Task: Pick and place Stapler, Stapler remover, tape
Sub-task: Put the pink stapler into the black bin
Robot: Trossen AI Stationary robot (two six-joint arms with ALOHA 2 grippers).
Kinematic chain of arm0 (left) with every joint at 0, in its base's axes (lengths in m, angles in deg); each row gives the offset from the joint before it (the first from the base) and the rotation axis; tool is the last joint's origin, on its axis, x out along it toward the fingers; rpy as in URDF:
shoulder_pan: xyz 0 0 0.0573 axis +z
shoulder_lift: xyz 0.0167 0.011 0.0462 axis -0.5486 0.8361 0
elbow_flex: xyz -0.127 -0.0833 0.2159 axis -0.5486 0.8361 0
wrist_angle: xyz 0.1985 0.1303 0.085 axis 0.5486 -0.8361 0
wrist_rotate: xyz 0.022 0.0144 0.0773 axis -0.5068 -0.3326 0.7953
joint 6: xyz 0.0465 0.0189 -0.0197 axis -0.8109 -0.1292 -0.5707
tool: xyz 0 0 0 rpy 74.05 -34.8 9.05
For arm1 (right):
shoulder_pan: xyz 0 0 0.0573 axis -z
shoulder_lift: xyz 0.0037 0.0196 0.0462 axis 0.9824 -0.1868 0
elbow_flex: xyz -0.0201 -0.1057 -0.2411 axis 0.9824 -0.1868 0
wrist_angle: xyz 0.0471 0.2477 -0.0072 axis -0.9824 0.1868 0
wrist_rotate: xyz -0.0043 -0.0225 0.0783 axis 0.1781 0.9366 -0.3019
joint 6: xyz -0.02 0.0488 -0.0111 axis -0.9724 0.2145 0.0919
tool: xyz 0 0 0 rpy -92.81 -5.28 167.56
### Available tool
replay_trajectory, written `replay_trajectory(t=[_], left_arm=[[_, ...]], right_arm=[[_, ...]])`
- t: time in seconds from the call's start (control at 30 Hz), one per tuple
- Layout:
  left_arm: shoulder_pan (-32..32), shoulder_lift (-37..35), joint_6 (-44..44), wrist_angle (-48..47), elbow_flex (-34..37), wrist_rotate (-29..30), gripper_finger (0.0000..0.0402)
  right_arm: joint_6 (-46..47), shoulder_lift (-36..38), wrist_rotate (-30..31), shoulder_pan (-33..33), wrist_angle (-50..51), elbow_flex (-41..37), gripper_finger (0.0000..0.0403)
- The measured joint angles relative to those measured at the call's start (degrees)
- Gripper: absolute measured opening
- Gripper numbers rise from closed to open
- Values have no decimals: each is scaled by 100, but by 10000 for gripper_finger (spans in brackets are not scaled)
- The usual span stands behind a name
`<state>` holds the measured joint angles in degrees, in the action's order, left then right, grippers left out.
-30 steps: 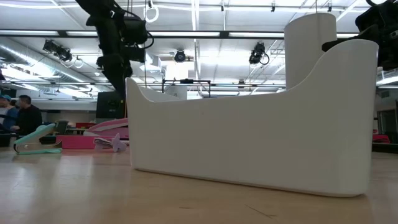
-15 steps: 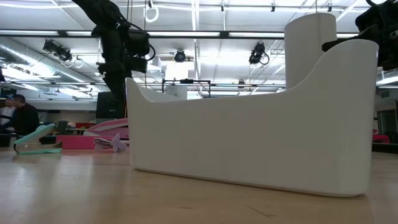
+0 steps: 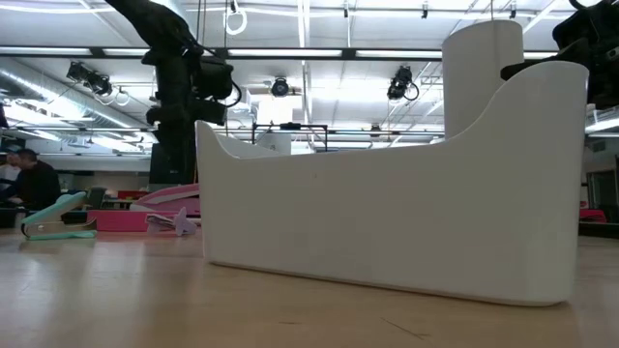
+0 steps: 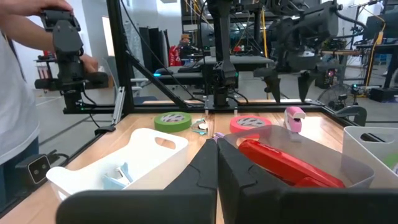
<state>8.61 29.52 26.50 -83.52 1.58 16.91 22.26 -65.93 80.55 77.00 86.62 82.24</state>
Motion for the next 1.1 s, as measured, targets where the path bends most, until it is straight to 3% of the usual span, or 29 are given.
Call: replay_trajectory(t=[0.43,1.1], left_arm=[[12,0,-495,51,162,47,323],[12,-2,-568,205,162,167,323]], right_arm=[[2,0,-1,1,1,0,2],[2,0,0,2,2,0,2]])
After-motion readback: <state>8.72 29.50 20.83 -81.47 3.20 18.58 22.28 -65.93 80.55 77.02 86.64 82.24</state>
